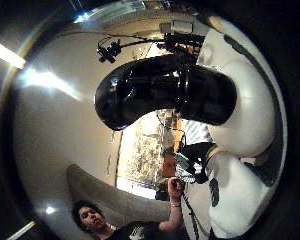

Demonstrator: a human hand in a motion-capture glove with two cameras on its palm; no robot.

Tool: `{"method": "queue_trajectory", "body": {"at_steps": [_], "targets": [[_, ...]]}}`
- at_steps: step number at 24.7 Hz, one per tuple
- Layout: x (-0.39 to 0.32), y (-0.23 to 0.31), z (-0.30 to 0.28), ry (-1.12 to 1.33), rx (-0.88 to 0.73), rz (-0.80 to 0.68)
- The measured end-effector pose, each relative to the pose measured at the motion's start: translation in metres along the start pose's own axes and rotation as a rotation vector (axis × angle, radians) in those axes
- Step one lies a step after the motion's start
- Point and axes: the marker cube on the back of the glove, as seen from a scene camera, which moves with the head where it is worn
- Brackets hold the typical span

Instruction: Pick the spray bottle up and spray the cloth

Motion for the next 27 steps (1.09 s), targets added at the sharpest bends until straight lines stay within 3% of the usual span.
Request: {"method": "queue_trajectory", "body": {"at_steps": [14,27], "targets": [[-0.006,-0.011,0.015,-0.089,-0.029,0.011],[-0.065,0.025,0.033,-0.187,-0.402,0.010]]}}
